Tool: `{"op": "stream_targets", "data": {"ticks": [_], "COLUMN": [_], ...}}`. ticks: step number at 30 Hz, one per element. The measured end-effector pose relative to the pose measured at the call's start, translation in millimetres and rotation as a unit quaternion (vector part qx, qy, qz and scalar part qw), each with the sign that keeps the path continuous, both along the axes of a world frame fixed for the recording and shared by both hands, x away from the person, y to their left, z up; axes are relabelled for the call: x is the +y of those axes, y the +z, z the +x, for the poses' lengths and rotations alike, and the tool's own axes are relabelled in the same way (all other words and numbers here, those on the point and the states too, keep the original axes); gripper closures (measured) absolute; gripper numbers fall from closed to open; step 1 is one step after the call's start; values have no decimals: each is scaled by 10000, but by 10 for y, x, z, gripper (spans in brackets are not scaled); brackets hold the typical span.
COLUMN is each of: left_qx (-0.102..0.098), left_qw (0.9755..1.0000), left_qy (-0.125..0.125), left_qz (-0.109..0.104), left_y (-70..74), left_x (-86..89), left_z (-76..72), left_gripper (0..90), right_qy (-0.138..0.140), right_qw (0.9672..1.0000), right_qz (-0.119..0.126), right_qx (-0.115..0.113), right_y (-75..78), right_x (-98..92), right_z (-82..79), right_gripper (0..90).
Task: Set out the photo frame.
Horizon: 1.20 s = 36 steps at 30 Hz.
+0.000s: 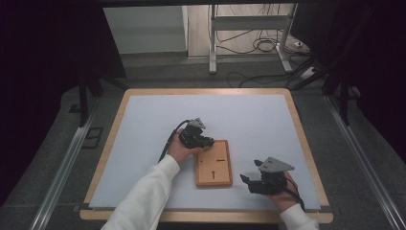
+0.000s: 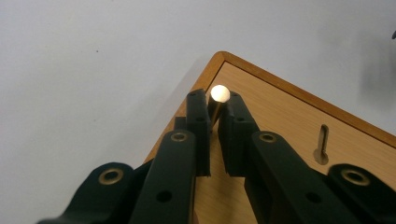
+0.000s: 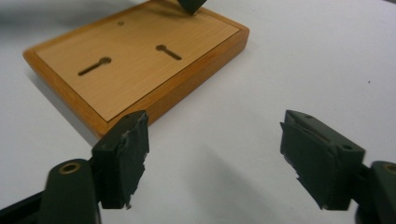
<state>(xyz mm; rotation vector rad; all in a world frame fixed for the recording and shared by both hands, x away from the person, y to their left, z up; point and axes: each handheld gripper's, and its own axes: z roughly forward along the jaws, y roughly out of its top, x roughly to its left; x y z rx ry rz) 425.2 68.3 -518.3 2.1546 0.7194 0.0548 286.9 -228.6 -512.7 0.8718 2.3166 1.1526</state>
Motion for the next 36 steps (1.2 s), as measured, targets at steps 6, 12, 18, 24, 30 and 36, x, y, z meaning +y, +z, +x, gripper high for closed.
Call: {"op": "stream_targets", "data": {"ticks": [6,12,18,24,30,36], "left_qx": [171,235,336,438,461,471], "left_qw": [9998,9997,9992,9988,9987,9986], "left_qy": [-21,-46,-77,-71,-126,-68], "left_qz": [-48,-103,-195,-199,-193,-250], "left_y": [4,1,-8,2,1,8], "left_x": [16,30,51,54,65,73], "left_z": [48,78,108,163,176,173], "left_gripper": [830,835,832,836,835,849], "right_qy": [344,589,671,600,619,706], "right_qw": [9938,9871,9801,9706,9665,9634], "right_qz": [-907,-1264,-1601,-2021,-2112,-2068], "right_qx": [-552,-791,-968,-1162,-1324,-1550], "right_y": [1,-26,-73,-123,-152,-132], "right_x": [291,480,613,777,843,874], "right_z": [-134,-197,-189,-184,-167,-179], "right_gripper": [160,138,128,124,133,224]}}
